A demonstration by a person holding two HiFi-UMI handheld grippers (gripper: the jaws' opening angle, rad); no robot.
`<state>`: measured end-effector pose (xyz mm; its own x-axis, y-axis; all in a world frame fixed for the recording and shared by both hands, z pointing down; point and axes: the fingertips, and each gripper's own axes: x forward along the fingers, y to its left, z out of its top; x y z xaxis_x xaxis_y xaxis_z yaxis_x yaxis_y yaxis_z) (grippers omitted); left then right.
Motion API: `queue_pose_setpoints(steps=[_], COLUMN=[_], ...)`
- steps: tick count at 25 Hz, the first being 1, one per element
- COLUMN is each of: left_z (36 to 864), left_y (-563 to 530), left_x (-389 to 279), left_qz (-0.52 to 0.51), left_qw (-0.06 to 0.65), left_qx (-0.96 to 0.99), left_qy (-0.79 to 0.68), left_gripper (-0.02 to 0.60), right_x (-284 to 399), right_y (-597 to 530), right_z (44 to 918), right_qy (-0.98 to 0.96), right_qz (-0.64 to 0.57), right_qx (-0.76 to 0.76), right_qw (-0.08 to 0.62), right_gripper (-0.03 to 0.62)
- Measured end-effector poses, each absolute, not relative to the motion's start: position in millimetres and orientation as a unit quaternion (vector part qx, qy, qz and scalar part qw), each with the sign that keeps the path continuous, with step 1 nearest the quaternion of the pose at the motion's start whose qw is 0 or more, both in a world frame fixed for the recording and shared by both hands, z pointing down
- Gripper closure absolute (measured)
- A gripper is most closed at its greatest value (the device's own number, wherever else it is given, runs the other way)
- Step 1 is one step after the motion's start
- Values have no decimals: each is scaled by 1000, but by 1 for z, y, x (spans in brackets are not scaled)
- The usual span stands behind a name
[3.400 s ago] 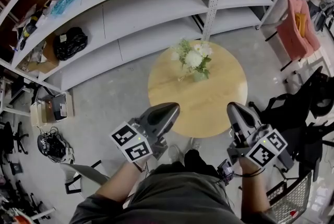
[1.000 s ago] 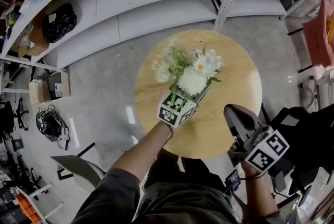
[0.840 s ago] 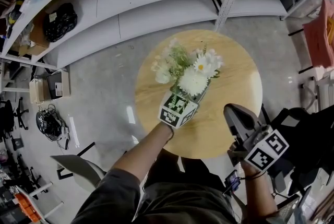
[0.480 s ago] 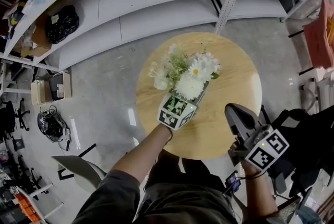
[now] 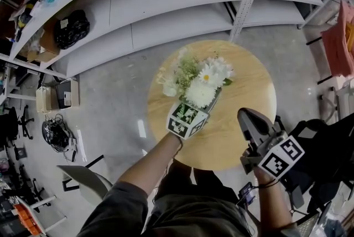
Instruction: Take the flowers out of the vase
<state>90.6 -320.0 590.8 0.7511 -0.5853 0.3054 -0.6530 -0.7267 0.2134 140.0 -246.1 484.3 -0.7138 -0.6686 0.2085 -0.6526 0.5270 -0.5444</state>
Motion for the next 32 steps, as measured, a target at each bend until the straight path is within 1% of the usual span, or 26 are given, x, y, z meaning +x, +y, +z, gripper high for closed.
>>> queue_pose_setpoints(steps=[14,32], left_z=[534,406], left_y=[-316,-291], left_x=[84,72], left_qz=[103,68], left_qw=[136,72], left_qx=[928,940], left_qy=[-332,-328], left_gripper=[510,517], right_x=[147,144], right_y=[-243,-240], right_z=[457,379], right_qy=[874,884], right_qz=[-283,-228], right_qx=[-393,-398], right_qw=[37,89], right_gripper=[579,580])
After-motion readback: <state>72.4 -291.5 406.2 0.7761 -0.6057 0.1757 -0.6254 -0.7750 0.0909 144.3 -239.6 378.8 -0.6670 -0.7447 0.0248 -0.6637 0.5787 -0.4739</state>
